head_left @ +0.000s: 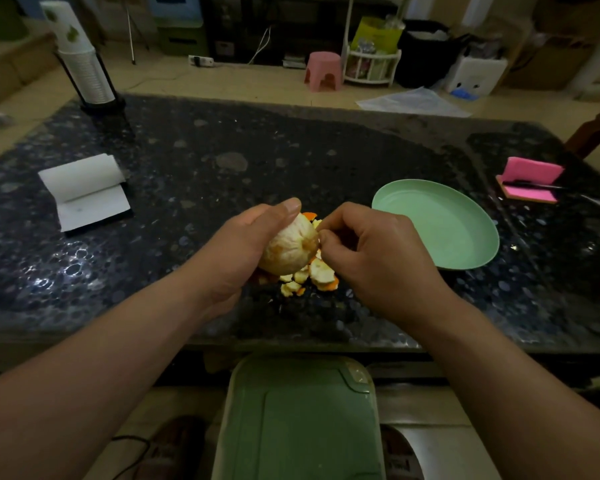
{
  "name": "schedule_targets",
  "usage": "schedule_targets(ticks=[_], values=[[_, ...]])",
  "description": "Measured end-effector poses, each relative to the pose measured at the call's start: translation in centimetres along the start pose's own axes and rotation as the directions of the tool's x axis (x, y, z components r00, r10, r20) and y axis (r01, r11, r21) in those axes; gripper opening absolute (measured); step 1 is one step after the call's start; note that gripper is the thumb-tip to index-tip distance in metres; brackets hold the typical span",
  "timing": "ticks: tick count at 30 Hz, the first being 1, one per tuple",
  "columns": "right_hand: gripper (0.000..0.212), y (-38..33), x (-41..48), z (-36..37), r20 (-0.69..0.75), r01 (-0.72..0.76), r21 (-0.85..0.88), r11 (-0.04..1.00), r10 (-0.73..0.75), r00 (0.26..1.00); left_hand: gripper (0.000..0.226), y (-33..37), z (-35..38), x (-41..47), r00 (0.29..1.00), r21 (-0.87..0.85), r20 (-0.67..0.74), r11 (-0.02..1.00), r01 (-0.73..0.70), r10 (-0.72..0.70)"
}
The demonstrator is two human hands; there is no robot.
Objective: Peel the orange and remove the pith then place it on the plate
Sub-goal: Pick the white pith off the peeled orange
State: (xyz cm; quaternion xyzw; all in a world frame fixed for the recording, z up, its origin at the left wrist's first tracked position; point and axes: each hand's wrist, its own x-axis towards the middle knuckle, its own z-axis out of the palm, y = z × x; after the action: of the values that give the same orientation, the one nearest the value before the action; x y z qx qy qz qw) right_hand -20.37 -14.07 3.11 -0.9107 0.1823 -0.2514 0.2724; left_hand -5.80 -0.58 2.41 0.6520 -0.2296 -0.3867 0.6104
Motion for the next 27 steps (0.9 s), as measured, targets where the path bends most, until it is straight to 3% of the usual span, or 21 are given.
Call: schedule_targets(ticks=[8, 13, 17, 19, 27], values=[[0.01, 0.09, -0.21, -0.54, 0.093, -0.063, 0.138, 0.988, 0.05, 0.994, 0.039, 0.08, -0.47, 0.24, 1.0, -0.011, 0.017, 1.0, 0.021, -0.021], [0.007, 0.11, -0.1, -0.43, 0.09, -0.027, 0.005, 1.0, 0.027, 0.996, 0.046, -0.01, -0.09, -0.08, 0.999, 0.098, -0.033, 0.995, -0.018, 0.021], [0.011, -0.44, -0.18, -0.17, 0.056, 0.041, -0.173, 0.984, -0.032, 0.998, 0.071, 0.08, 0.16, -0.26, 0.997, 0.147, -0.071, 0.989, -0.002, 0.013], [0.01, -0.53, -0.17, -0.21, 0.017, 0.043, -0.185, 0.982, -0.041, 0.999, 0.067, 0.0, -0.02, -0.07, 0.998, 0.139, -0.062, 0.99, -0.011, 0.02], [0.007, -0.21, -0.07, -0.35, 0.004, -0.022, 0.13, 0.991, 0.022, 1.0, 0.053, 0.12, -0.74, -0.13, 0.998, -0.069, 0.059, 0.998, 0.012, -0.008]])
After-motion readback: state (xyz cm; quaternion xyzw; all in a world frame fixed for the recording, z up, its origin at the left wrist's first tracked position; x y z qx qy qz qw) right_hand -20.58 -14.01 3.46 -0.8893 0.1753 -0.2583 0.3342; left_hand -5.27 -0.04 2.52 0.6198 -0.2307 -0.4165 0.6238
